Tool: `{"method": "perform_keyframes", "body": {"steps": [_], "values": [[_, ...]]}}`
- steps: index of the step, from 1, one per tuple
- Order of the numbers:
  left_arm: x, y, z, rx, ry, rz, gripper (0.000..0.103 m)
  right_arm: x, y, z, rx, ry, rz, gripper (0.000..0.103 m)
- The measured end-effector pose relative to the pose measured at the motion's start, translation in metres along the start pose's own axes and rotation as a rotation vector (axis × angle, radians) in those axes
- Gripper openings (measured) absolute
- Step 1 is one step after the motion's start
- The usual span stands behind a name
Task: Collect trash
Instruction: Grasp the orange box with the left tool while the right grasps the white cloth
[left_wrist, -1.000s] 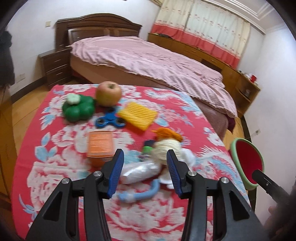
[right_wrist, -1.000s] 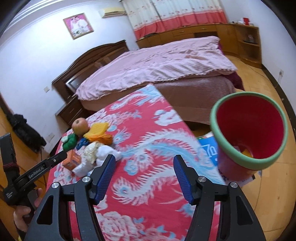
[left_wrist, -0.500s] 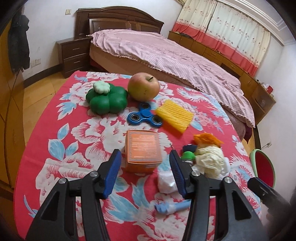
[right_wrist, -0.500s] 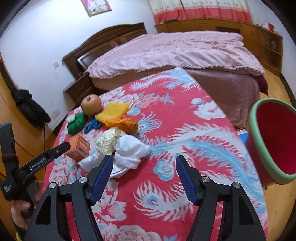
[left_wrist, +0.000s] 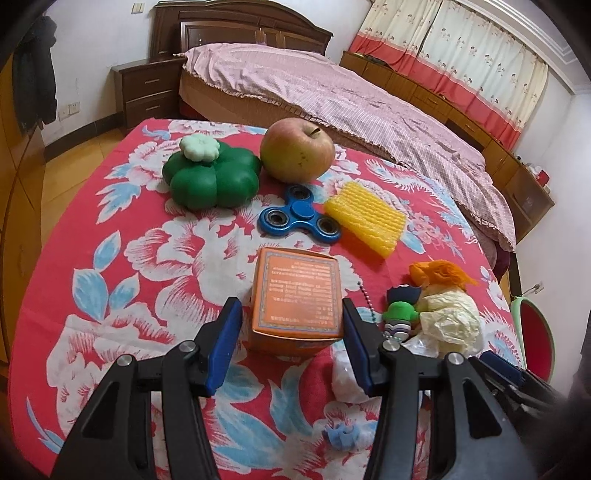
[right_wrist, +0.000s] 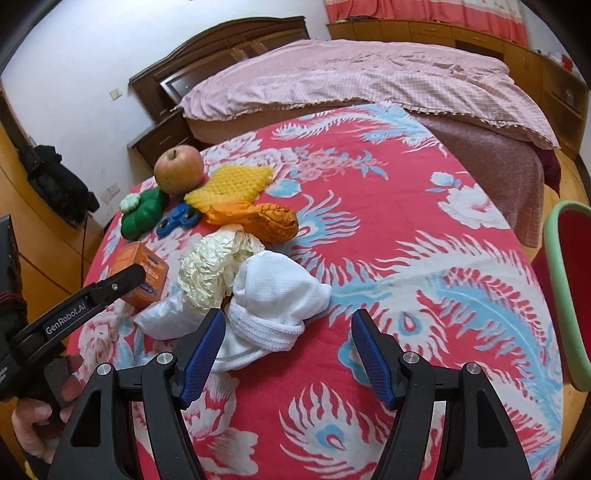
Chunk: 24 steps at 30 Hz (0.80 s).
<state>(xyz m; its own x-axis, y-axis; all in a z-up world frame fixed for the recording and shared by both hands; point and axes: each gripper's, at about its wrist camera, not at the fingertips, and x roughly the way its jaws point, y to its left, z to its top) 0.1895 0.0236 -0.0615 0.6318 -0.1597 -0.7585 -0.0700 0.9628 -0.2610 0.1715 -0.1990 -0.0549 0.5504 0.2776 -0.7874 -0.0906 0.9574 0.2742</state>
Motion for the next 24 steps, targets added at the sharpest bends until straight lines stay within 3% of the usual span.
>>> {"method": "perform_keyframes", "body": {"steps": [12, 18, 24], "values": [[0.007, -0.001, -0.003, 0.005, 0.007, -0.031, 0.054, 0.006, 0.001, 0.001, -0.009, -0.012, 0.011, 0.071], [0.005, -0.004, -0.004, 0.013, -0.007, -0.045, 0.053, 0.006, 0.003, -0.002, -0.020, -0.003, 0.035, 0.043], [-0.003, -0.004, -0.004, 0.014, -0.021, -0.054, 0.053, -0.001, 0.004, -0.004, -0.024, -0.019, 0.040, 0.036]]}}
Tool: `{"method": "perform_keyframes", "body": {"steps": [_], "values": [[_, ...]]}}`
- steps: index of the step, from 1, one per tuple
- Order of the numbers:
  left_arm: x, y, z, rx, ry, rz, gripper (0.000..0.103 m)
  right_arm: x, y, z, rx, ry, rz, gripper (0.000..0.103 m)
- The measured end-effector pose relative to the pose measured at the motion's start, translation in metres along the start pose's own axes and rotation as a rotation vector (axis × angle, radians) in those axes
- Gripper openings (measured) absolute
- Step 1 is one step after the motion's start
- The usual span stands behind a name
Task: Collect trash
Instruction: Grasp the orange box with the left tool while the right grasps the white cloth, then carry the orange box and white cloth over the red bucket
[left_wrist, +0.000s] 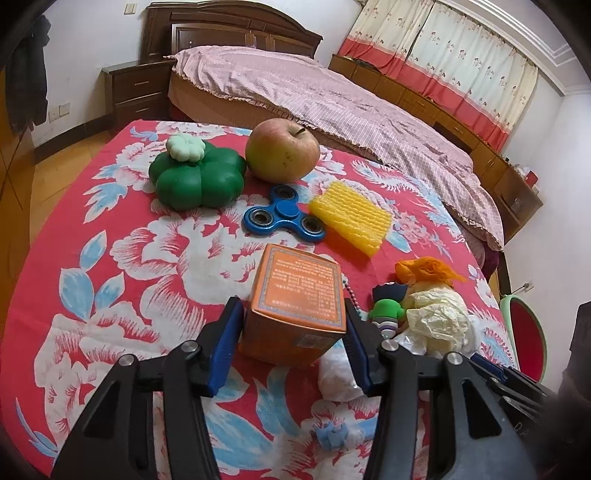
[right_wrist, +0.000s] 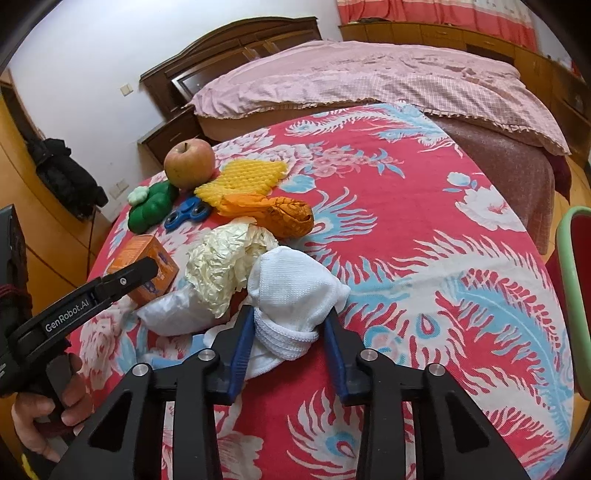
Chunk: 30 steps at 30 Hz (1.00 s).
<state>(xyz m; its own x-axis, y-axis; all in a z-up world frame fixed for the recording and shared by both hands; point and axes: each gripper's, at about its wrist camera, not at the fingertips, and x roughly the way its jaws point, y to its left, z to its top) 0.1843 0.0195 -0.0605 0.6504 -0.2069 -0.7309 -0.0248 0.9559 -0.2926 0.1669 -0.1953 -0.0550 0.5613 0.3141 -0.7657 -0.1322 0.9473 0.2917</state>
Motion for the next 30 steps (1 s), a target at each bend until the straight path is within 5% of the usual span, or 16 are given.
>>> {"method": "perform_keyframes", "body": {"steps": [30], "values": [[-0.071, -0.055, -0.013, 0.096, -0.068, -0.107, 0.053, -0.107, -0.026, -0.021, 0.090, -0.189, -0.013, 0.035]]}}
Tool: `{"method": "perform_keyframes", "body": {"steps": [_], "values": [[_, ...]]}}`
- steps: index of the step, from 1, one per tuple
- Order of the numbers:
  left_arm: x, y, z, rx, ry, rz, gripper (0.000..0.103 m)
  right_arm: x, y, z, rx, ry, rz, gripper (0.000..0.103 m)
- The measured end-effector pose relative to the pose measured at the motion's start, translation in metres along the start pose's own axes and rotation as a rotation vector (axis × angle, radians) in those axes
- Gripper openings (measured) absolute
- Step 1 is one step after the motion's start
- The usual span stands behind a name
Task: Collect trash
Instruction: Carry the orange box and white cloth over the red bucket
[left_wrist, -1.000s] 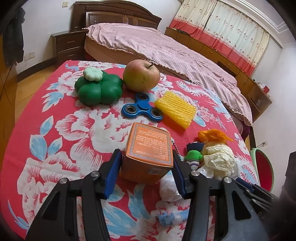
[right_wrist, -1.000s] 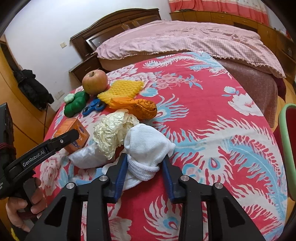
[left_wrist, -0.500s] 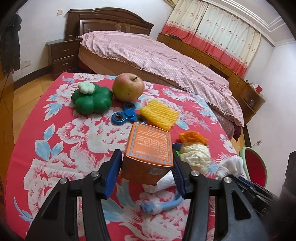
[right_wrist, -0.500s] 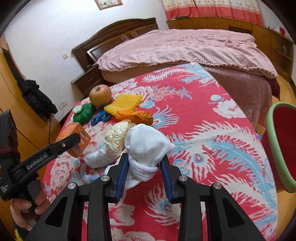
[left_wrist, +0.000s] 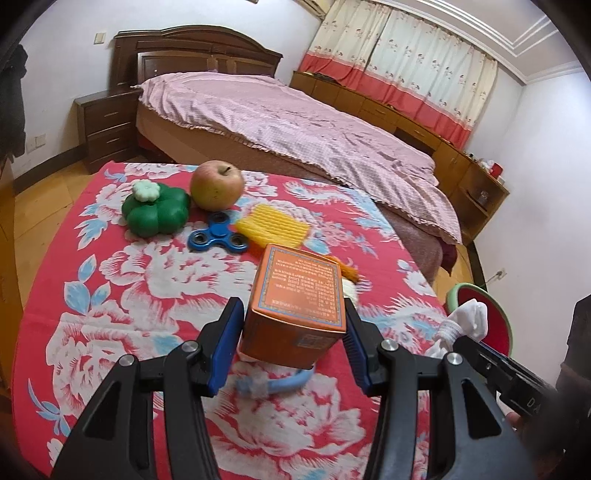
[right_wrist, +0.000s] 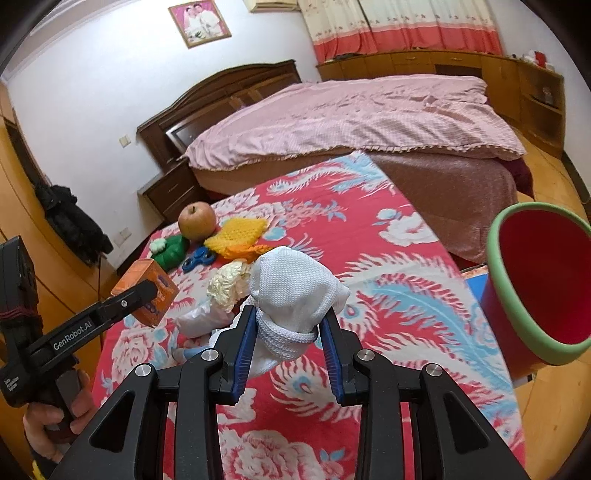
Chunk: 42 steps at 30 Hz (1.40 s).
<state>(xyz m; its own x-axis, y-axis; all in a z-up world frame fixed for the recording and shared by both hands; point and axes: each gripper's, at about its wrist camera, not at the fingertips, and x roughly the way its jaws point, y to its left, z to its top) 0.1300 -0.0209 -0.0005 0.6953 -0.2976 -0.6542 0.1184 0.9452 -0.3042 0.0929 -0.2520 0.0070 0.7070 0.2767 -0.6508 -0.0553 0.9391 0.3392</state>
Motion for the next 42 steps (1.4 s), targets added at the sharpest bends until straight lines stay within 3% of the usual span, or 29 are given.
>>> {"method": "perform_keyframes", "body": {"steps": [21, 42], "values": [[-0.014, -0.068, -0.011, 0.109, 0.031, -0.111, 0.053, -0.061, -0.043, -0.004, 0.083, -0.113, -0.062, 0.035], [0.014, -0.157, -0.014, 0.269, 0.098, -0.219, 0.053, -0.091, -0.113, -0.007, 0.230, -0.185, -0.165, 0.035]]}}
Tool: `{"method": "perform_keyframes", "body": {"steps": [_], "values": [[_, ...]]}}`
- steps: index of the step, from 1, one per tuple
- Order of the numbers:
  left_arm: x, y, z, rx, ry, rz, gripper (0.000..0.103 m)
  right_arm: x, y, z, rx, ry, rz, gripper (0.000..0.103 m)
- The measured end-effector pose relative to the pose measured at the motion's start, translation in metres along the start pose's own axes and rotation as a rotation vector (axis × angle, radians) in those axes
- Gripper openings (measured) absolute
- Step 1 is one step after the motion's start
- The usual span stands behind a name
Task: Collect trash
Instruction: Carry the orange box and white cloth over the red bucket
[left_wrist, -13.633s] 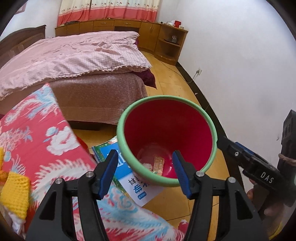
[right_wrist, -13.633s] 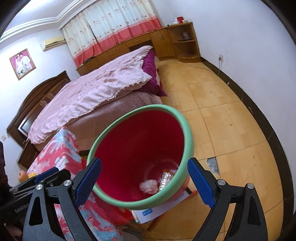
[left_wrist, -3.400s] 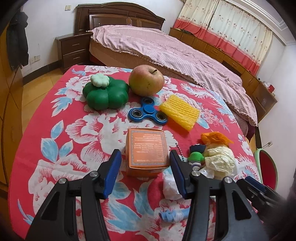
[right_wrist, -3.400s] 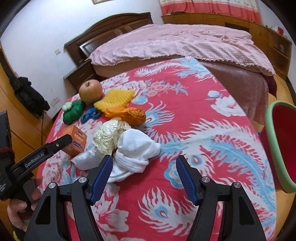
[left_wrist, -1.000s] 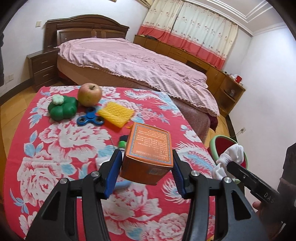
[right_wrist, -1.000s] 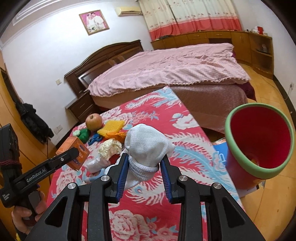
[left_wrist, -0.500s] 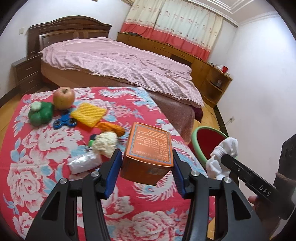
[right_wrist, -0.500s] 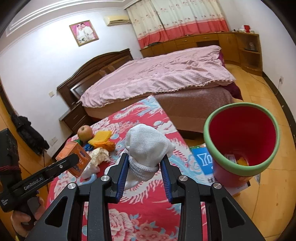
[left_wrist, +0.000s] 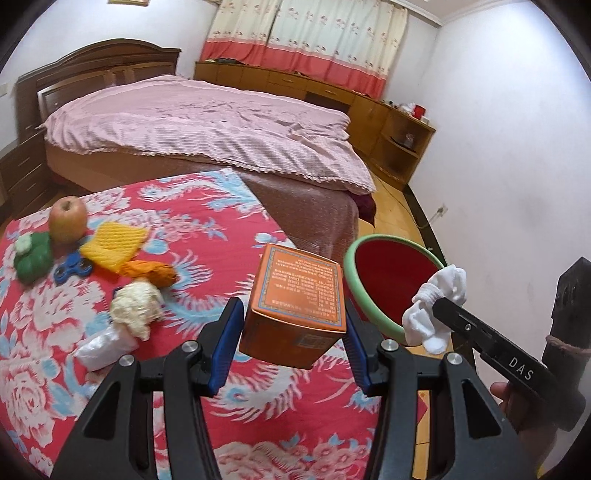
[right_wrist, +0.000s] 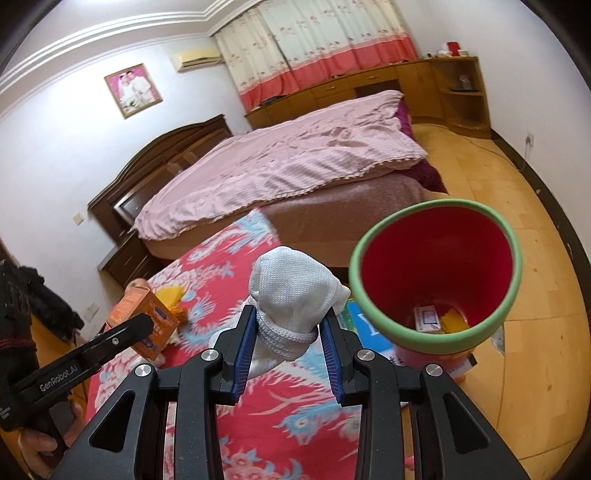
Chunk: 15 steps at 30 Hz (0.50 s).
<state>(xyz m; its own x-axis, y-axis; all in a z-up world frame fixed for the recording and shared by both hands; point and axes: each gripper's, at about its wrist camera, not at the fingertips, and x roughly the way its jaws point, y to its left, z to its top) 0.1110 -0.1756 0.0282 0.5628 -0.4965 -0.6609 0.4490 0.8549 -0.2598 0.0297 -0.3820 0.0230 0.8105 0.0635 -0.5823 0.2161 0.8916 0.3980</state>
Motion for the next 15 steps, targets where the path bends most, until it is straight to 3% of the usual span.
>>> {"method": "perform_keyframes", "body": {"steps": [15], "values": [[0.051, -0.051, 0.014, 0.105, 0.064, -0.053, 0.053, 0.008, -0.072, 0.007, 0.135, -0.004, -0.109, 0.035]]}}
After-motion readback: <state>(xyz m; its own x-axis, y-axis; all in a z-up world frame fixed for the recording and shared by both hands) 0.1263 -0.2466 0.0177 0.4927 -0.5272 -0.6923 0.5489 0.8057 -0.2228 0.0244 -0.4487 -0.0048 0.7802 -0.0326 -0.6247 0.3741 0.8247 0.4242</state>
